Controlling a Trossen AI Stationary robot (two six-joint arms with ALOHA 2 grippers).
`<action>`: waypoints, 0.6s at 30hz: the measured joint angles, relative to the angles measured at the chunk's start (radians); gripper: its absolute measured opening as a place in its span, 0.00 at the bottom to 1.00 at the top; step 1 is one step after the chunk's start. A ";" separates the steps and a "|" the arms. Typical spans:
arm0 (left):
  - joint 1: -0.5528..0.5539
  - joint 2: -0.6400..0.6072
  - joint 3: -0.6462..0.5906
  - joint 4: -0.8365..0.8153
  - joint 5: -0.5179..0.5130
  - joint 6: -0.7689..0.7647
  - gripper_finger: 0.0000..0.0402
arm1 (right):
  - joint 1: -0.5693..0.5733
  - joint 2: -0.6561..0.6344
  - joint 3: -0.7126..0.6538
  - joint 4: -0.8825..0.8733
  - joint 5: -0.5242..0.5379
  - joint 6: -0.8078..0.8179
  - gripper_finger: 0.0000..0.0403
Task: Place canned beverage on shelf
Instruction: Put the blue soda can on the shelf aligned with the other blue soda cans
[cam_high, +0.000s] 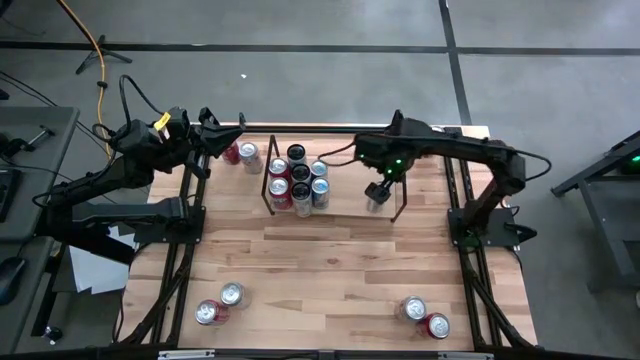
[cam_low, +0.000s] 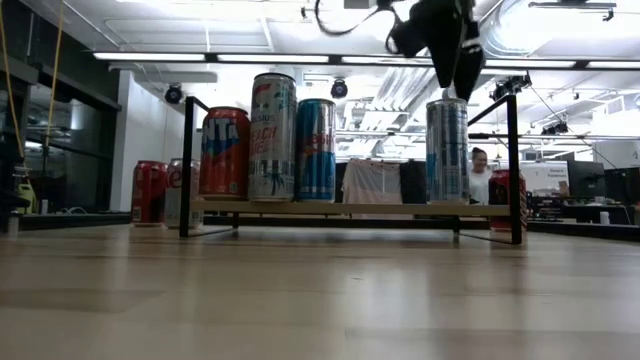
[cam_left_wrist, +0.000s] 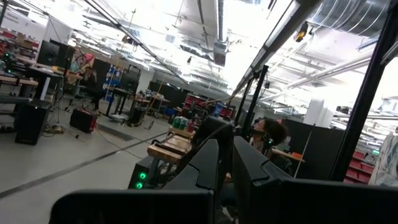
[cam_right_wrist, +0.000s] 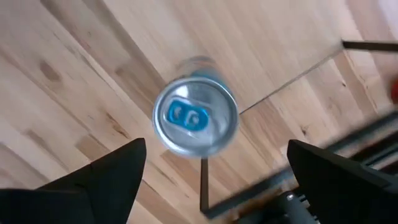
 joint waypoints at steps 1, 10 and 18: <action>0.000 0.000 0.000 0.000 0.000 0.000 0.01 | 0.000 -0.019 0.000 0.000 0.008 0.032 0.94; 0.000 0.000 0.000 0.000 0.000 -0.009 0.01 | 0.048 -0.129 0.000 0.028 0.147 0.530 0.94; 0.000 0.000 0.000 -0.001 0.000 -0.053 0.01 | 0.165 -0.081 0.000 0.080 0.280 0.860 0.94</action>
